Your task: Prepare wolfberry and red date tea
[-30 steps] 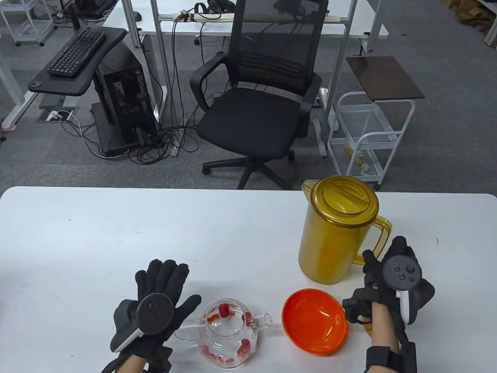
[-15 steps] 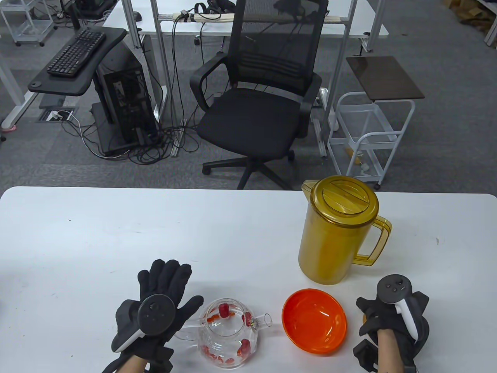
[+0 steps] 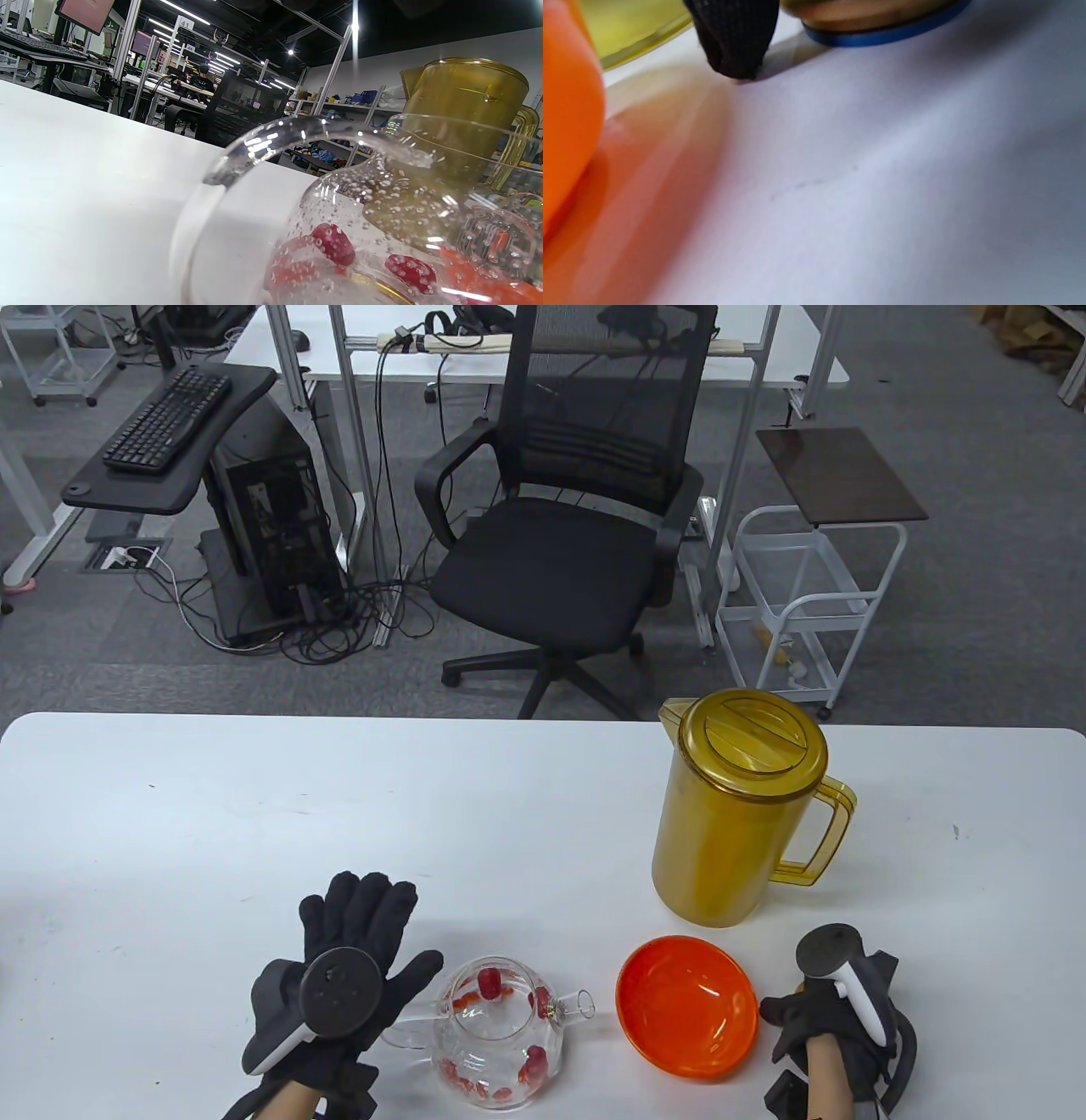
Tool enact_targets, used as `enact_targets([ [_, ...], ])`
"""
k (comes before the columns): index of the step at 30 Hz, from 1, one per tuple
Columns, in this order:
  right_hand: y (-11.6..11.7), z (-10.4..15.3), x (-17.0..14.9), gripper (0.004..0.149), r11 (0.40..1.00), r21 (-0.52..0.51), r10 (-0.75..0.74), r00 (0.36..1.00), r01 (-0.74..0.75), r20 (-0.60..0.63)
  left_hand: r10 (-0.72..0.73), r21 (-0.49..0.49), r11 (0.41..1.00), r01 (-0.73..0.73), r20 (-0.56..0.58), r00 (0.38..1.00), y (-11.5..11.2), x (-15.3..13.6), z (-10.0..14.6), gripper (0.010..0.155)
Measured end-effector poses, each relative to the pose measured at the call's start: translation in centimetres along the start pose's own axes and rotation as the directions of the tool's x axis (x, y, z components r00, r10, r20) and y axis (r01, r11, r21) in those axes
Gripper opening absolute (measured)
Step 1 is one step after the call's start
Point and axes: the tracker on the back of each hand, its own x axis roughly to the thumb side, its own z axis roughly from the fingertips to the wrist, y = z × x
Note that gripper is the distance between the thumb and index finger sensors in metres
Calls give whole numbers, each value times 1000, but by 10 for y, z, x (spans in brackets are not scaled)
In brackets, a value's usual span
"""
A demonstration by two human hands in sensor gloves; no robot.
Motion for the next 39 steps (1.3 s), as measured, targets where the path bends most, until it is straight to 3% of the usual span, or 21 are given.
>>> enact_targets([
  [10,-6,-3,-6,70,996,-82,-29,999,31,32,0,0,1000,0,0,1000,0,0,0,80],
  [21,-27,16,-5,72,993,-64,-92,985,102,147,-1,-1,1000,1,-3,1000,0,-1,0,80],
  [31,-50,68,58,72,992,-121,13,914,40,406,0,5,1000,0,2,1000,1,0,0,80],
  [39,-46,125,129,73,992,-126,86,736,-1,671,7,12,1000,-7,6,1000,2,-1,0,80],
])
